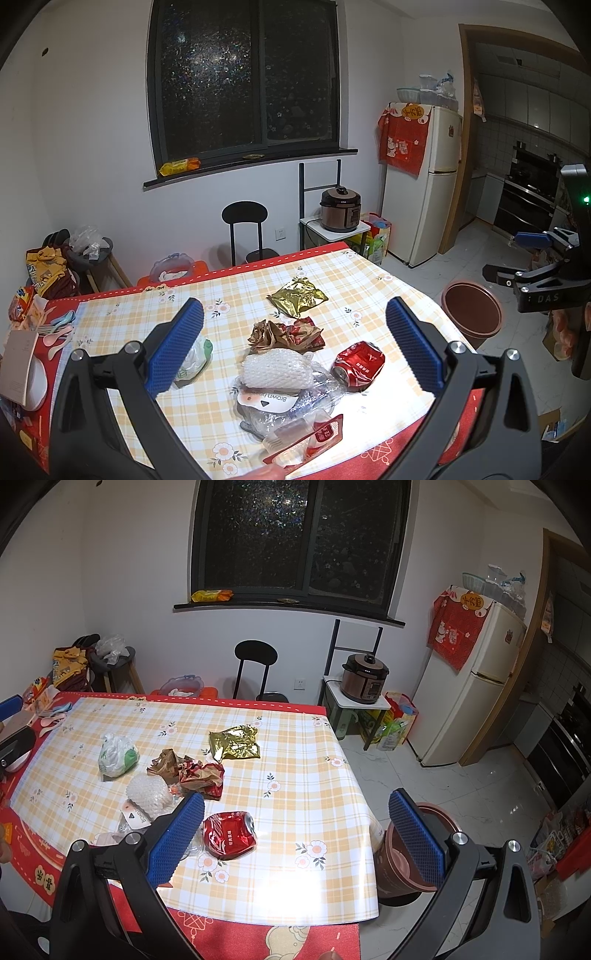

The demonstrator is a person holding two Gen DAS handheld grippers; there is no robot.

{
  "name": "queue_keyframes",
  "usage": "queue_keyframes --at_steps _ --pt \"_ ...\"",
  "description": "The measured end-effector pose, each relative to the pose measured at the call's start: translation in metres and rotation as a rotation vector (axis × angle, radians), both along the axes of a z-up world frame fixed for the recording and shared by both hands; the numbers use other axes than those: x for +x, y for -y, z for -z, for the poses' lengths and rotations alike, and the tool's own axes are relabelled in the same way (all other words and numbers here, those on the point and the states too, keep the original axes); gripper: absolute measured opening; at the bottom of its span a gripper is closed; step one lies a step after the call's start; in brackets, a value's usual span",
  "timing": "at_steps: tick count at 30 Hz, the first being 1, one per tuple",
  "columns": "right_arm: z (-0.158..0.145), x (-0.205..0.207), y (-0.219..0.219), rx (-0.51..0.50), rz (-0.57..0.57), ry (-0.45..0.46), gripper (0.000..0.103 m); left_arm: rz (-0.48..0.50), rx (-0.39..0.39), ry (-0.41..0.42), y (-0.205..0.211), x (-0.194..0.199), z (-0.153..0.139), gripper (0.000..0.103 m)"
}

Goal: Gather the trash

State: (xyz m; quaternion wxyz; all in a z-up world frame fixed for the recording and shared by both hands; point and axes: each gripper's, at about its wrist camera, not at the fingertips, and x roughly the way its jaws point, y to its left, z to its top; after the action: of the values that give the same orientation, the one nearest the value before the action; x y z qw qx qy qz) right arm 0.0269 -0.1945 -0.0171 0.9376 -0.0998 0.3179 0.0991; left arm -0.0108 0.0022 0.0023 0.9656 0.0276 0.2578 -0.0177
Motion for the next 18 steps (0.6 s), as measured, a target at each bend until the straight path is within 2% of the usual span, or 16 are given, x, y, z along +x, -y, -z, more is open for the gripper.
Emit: queue_keyframes --at_steps 9,15,18 --pt "0.001 0.000 -0.001 -0.001 0.000 -0.002 0.099 -0.001 -0.009 -0.002 0.000 0.000 0.001 0.098" --pt "0.005 -0.001 -0.003 0.005 -0.008 -0.012 0.099 0.006 -0.076 -0.030 -0.008 0.000 0.005 0.098" --pt "0.013 0.001 -0.003 0.018 -0.020 -0.029 0.099 -0.012 -0.101 -0.018 -0.012 -0.002 0.008 0.098"
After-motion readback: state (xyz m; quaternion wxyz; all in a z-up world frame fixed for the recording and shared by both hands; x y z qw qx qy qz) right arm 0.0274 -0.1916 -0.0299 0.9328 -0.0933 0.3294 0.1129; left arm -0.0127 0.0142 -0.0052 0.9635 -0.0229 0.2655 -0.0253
